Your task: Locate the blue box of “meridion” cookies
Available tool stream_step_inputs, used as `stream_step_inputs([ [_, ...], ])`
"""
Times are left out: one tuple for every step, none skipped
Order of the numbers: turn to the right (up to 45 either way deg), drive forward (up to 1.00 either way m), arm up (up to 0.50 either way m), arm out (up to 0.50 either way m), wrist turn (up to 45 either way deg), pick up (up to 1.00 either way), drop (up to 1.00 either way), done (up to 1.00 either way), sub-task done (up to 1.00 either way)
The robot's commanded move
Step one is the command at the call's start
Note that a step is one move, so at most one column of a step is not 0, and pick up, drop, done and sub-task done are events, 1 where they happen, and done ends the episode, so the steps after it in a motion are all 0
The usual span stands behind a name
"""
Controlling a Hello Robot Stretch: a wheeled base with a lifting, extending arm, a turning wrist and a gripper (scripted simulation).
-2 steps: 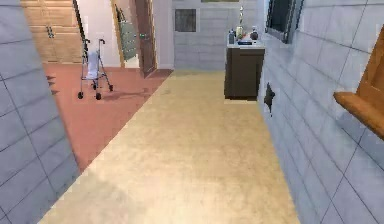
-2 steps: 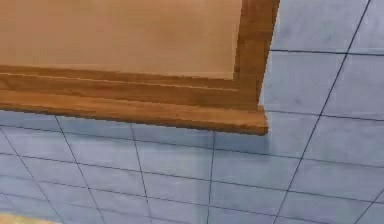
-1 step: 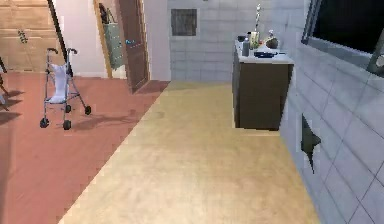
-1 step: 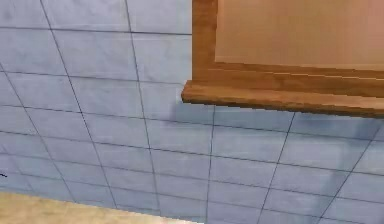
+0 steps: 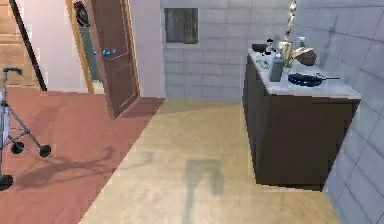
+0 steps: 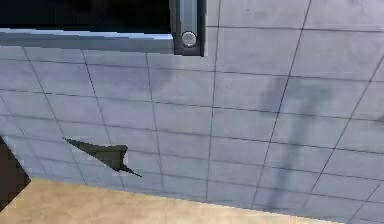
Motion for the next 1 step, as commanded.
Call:
stream_step_inputs([
  [0.0, 1.00, 0.00, 0.00, 0.0, 0.00, 0.00, 0.00, 0.00],
])
